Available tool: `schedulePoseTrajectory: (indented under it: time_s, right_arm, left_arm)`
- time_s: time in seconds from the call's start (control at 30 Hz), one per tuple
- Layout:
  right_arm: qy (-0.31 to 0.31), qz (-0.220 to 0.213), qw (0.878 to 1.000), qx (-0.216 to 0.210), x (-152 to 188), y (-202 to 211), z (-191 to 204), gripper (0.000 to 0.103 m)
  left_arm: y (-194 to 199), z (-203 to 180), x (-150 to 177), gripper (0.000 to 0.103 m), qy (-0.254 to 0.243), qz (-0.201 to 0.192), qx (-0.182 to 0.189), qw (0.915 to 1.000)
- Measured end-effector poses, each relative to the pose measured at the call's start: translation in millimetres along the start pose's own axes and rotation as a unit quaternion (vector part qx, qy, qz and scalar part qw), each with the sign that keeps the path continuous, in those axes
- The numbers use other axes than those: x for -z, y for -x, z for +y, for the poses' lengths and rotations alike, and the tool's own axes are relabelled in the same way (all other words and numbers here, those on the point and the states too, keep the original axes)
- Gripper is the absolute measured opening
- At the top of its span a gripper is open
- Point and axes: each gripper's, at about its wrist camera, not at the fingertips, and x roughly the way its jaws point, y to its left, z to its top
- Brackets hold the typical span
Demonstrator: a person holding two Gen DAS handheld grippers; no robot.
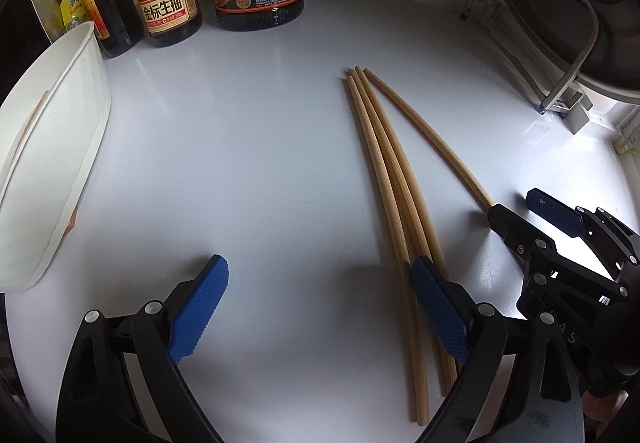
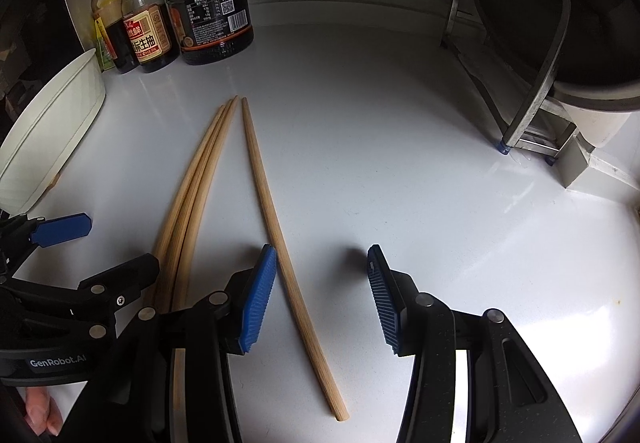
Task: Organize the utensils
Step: 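Lower both open tools over the remaining chopsticks, then close the right tool on a chopstick while the left tool grasps another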
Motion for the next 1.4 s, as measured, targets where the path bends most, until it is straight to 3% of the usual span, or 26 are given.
schedulePoseTrajectory:
  time_s: [0.1, 0.4, 0.53, 0.6, 0.7, 0.73, 0.77, 1.13, 1.4]
  right_arm:
    - [0.004, -0.001, 1.0, 0.0, -1, -1, 2, 0.046]
    - [0.021, -0.008, 1.0, -0.003, -6, -6, 8, 0.045]
    - [0.041, -0.009, 0.999, -0.012, -9, -8, 14, 0.038]
    - [0.052, -0.008, 0.998, -0.017, -9, -8, 19, 0.026]
    - [0.065, -0.004, 0.998, -0.02, -10, -7, 27, 0.007]
    - [0.067, -0.003, 0.998, -0.021, -9, -7, 29, 0.007]
    - [0.067, -0.003, 0.997, -0.025, -9, -7, 30, 0.006]
    - [-0.003, -0.004, 0.999, -0.044, -14, 17, 27, 0.006]
    - [-0.016, -0.044, 0.997, -0.067, -55, 67, 66, 0.006]
  left_arm:
    - [-2, 0, 1, 0.092, -0.009, 0.002, -0.018, 0.9998]
    - [-4, 1, -7, 0.091, -0.004, -0.004, -0.021, 0.9998]
    - [0, -2, -10, 0.072, -0.014, -0.013, -0.016, 0.9997]
    - [1, -4, -11, 0.062, -0.02, -0.017, -0.012, 0.9996]
    - [5, -8, -10, 0.033, -0.024, -0.023, -0.007, 0.9994]
    - [6, -9, -10, 0.014, -0.026, -0.023, -0.004, 0.9994]
    - [6, -9, -10, 0.007, -0.026, -0.02, 0.0, 0.9994]
    - [26, 9, -17, 0.007, -0.017, -0.014, 0.037, 0.9991]
    - [85, 71, -34, 0.007, 0.009, -0.053, 0.045, 0.9975]
